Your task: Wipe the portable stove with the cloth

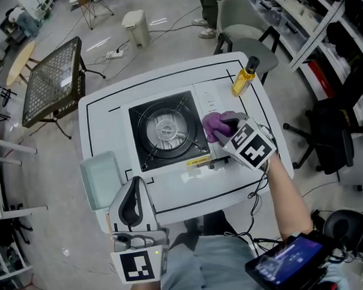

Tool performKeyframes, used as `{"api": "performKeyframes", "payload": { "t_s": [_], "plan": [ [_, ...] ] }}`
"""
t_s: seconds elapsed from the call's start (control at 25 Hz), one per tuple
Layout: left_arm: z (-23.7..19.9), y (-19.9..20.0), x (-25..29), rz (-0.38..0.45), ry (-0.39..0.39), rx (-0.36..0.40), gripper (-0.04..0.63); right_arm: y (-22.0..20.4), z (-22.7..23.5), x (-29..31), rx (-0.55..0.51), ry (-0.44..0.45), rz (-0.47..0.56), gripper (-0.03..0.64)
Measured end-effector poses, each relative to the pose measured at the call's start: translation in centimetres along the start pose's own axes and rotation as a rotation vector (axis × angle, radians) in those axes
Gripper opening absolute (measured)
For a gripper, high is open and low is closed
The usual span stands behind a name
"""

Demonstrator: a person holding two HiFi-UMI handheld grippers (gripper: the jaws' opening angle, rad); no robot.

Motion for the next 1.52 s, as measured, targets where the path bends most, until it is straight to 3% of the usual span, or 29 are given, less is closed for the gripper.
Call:
{"api": "performKeyframes", "payload": {
  "t_s": [0.24, 0.44, 0.64, 1.0, 1.16, 1.36, 1.52],
  "plan": [
    [0.1, 0.3, -3.0, 0.022, -0.018, 0.016, 0.018, -2.2, -2.4, -1.6, 0.033, -0.022, 0.003, 0.112],
    [0.1, 2.3, -4.7, 0.143, -0.044, 0.045, 0.018, -4.0, -4.3, -2.9, 0.068, -0.043, 0.009, 0.112],
    [0.4, 1.4, -7.3, 0.077, -0.066, 0.042, 0.018, -6.0, -6.6, -4.5, 0.108, -0.05, 0.008, 0.112],
    [0.5, 3.4, -10.9, 0.164, -0.124, 0.079, 0.018, -9.0, -10.4, -8.3, 0.18, -0.092, 0.032, 0.111],
    [1.2, 4.3, -12.7, 0.188, -0.156, 0.068, 0.018, -9.2, -11.5, -11.4, 0.192, -0.125, 0.068, 0.112],
    [2.0, 6.4, -14.0, 0.262, -0.187, 0.107, 0.018, -8.1, -11.1, -15.5, 0.183, -0.196, 0.127, 0.112],
    [1.8, 6.4, -14.2, 0.222, -0.172, 0.11, 0.018, -6.8, -10.8, -16.9, 0.173, -0.213, 0.151, 0.112]
  ]
}}
Point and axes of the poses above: the fingertips, and each gripper's own axes: x forward along the fingers, z to its right, y out of its top, the point moved 3 cm from there along -x, backward along the fingers, and after that the axes turned 13 degrees about x, right-handed, at the moved point
